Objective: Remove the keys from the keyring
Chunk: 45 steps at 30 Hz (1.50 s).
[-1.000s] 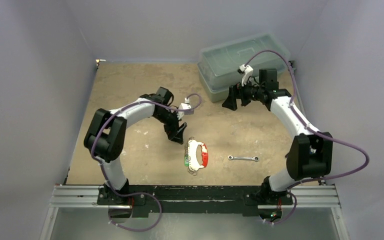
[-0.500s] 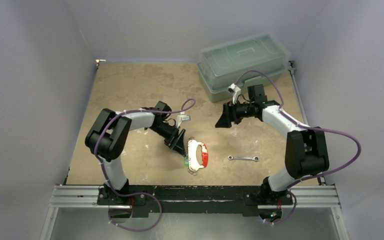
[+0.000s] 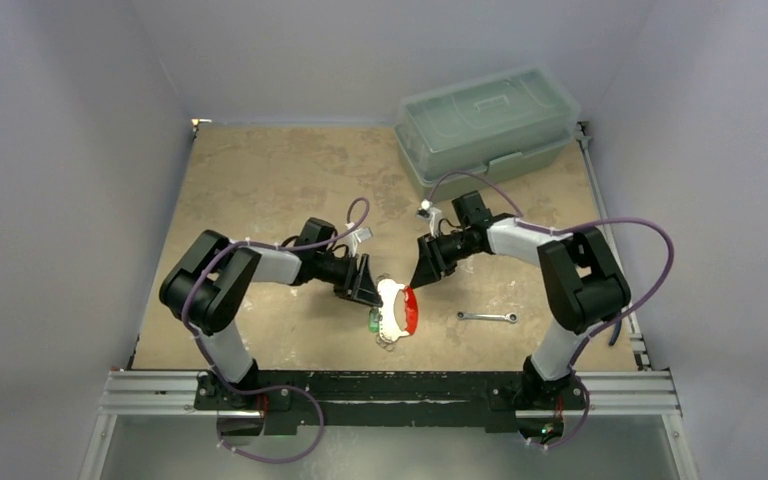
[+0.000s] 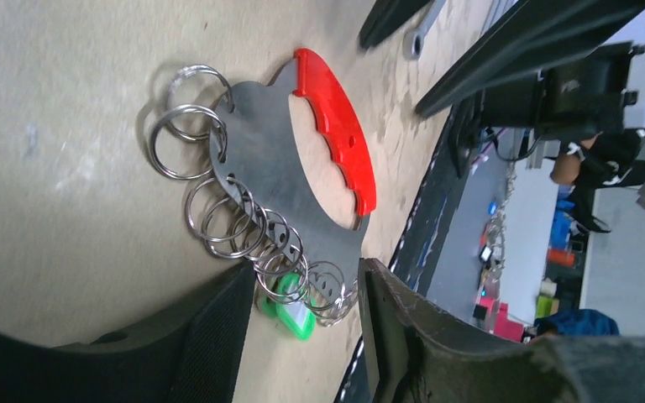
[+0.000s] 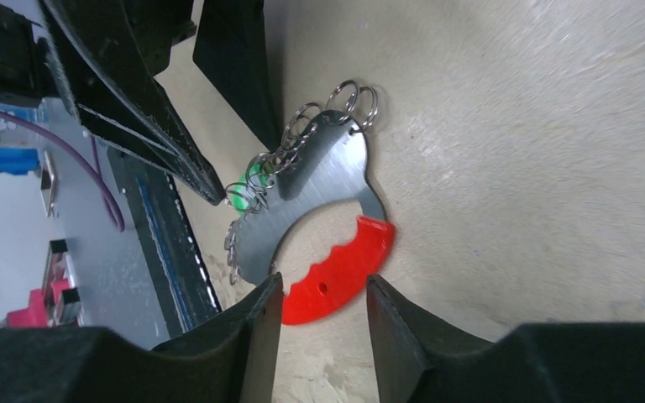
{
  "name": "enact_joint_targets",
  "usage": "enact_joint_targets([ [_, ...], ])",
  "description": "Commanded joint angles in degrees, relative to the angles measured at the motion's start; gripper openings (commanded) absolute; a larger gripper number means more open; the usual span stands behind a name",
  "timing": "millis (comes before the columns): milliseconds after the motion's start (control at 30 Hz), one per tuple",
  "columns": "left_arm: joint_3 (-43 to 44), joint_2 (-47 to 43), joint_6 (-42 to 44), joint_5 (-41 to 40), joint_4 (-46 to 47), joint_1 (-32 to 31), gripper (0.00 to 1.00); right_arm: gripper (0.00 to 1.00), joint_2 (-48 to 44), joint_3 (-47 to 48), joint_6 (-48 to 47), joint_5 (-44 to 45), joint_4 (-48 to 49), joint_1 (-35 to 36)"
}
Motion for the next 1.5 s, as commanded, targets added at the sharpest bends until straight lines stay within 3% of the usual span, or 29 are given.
enact_joint_targets([
  [0,-2.96,6.01,-10.43,-8.83,19.24,-1.83,0.48,0.24,4.02,0.26,-0.05,-1.44,0.79,2.02],
  [100,-3.74,7.40,-13.99,-8.15,26.12,-2.29,0.47,0.12,8.94,2.02,-0.28,-2.21,-0.36,2.52],
  [333,-4.45,7.22,-17.63,-6.89,33.78,-3.54,0.38,0.03,13.71,3.80,0.29,-4.35,1.23,2.94],
  [400,-3.62,6.13,-15.73,-7.11,30.42,-3.46,0.32,0.03,12.83,3.77,0.43,-4.41,1.61,2.91],
  [567,0.68,-0.06,2.46,-8.70,11.03,0.43,0.28,0.03,9.98,3.93,-0.52,-2.65,1.41,2.75],
  [667,4.81,-2.84,18.54,-10.77,-6.62,2.45,0.33,0.04,10.96,4.66,-2.36,-0.76,-0.95,1.82],
  [767,7.27,-4.89,26.61,-6.74,-15.71,4.79,0.42,0.04,12.48,6.26,-5.37,2.33,-5.32,0.24],
  [867,11.44,-6.43,39.19,-10.87,-26.16,2.97,0.44,0.05,12.25,8.01,-8.09,7.24,-8.73,-0.15],
  [1167,10.56,-8.38,50.95,-16.80,-28.39,-4.87,0.47,0.07,11.07,10.18,-8.54,10.63,-11.11,-0.19],
  [1333,10.78,-7.17,46.71,-15.82,-24.30,-8.16,0.48,0.10,9.76,11.38,-8.87,8.08,-12.27,-0.48],
  [1467,11.35,-5.47,42.23,-15.05,-21.04,-10.07,0.59,0.12,8.63,11.51,-8.35,7.20,-12.37,-1.13],
])
